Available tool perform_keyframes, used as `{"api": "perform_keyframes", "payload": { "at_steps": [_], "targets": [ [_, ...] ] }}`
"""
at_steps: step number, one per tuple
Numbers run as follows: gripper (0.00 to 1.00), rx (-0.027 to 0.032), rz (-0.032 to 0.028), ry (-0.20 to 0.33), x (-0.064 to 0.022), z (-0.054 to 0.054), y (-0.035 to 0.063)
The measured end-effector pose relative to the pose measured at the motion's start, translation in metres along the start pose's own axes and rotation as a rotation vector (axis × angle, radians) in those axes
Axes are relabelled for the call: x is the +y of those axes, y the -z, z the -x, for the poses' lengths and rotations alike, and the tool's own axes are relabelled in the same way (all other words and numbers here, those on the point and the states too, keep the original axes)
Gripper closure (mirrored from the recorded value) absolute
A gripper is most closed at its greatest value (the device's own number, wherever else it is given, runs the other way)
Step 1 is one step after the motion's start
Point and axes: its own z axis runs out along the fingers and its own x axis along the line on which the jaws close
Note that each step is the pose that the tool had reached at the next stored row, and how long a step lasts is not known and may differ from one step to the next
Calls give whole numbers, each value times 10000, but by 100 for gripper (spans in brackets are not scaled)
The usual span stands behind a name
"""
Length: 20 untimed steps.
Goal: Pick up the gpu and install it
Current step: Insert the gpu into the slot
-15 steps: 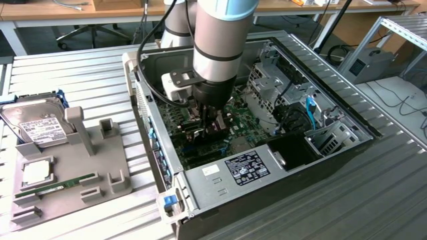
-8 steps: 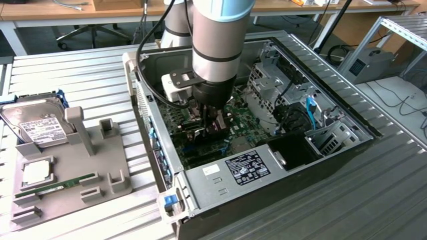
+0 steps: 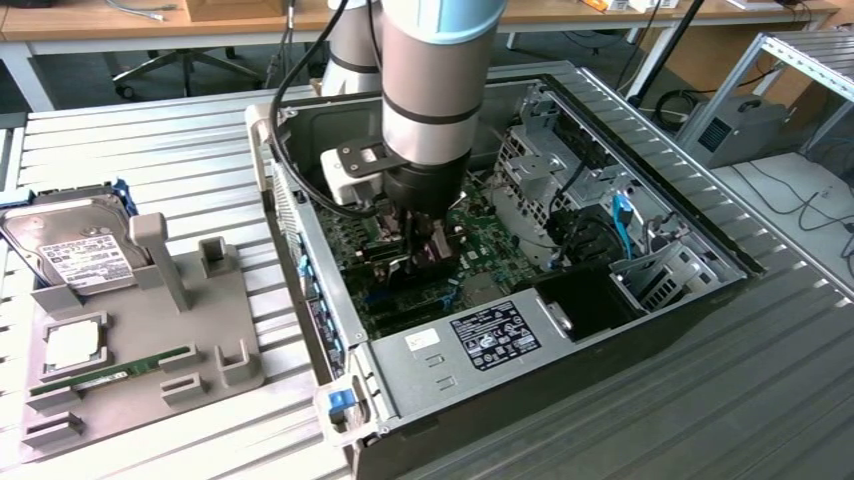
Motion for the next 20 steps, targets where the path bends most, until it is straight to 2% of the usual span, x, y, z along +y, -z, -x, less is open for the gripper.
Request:
{"api": "perform_keyframes", "payload": {
  "at_steps": [2,5,20],
  "targets": [
    [74,-1,-50,0,28,0,3],
    [74,0,-72,1,40,0,4],
    [74,-5,-64,0,45,0,4]
  ]
}}
